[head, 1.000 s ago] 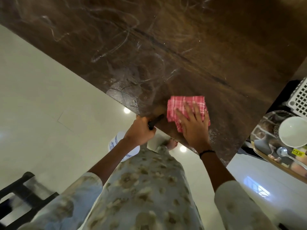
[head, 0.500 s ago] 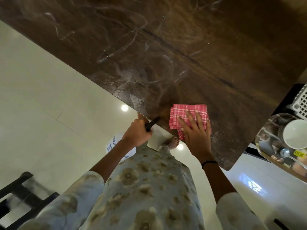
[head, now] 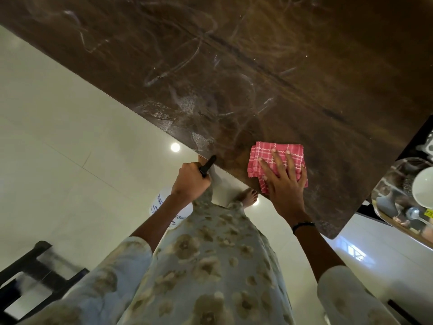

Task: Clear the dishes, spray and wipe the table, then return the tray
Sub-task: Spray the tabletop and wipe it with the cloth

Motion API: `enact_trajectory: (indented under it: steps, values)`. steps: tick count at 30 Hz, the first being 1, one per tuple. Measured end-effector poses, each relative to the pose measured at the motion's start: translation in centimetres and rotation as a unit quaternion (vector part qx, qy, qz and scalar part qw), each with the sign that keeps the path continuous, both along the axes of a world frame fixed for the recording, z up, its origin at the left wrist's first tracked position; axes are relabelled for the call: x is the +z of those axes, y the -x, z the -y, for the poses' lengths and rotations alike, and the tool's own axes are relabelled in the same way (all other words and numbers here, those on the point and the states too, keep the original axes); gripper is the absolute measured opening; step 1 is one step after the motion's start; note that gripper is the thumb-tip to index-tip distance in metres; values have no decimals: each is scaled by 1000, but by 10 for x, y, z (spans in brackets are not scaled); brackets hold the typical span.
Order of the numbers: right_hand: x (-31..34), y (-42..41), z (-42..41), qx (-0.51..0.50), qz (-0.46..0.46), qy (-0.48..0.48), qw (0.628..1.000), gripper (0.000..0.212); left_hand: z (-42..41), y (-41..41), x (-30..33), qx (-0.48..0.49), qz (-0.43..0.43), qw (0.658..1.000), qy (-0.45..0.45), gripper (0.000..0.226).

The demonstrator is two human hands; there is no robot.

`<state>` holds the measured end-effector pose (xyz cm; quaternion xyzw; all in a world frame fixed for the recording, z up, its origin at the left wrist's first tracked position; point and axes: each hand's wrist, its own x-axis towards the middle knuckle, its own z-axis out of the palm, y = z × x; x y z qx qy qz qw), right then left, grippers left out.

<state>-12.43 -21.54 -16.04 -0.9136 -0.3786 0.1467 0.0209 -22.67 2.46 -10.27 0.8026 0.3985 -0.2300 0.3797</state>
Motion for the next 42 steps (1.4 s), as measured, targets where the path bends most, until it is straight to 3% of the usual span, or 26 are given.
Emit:
enact_trajectory:
  steps: [6,9,11,17,21,27,30,32,35,38,42]
  values:
    - [-2,-5,-71,-23,-9,-20,999,55,-19,-4,5,39,41,998,7,33]
    - [-4,5,-119,6,-16,-37,999,71,-29,-6,8,35,75,997,-10,24]
    - [-4,16,-139,43,-18,-53,997,65,-38,-7,10,25,99,995,-19,26]
    - [-1,18,-93,171,-8,-45,984,54,-58,-17,12,22,99,995,-8,15]
    - [1,-10,-76,100,-2,3,995,59,-67,-23,14,19,94,995,-8,13]
    - [2,-13,-154,12,-35,-10,999,55,-77,-38,20,16,93,995,-6,18]
    - [1,3,-174,65,-19,-43,997,55,-82,-44,17,1,88,996,0,11]
    - [3,8,-166,111,-27,-64,991,51,-83,-48,15,-8,92,996,5,29]
    - [2,2,-126,178,-31,-37,983,52,-80,-60,18,-32,82,996,16,33]
    - [-2,-13,-79,112,-13,-4,994,54,-74,-78,17,-55,62,996,26,38]
    - [4,-32,-57,-20,-11,26,999,53,-58,-107,19,-78,61,994,52,28]
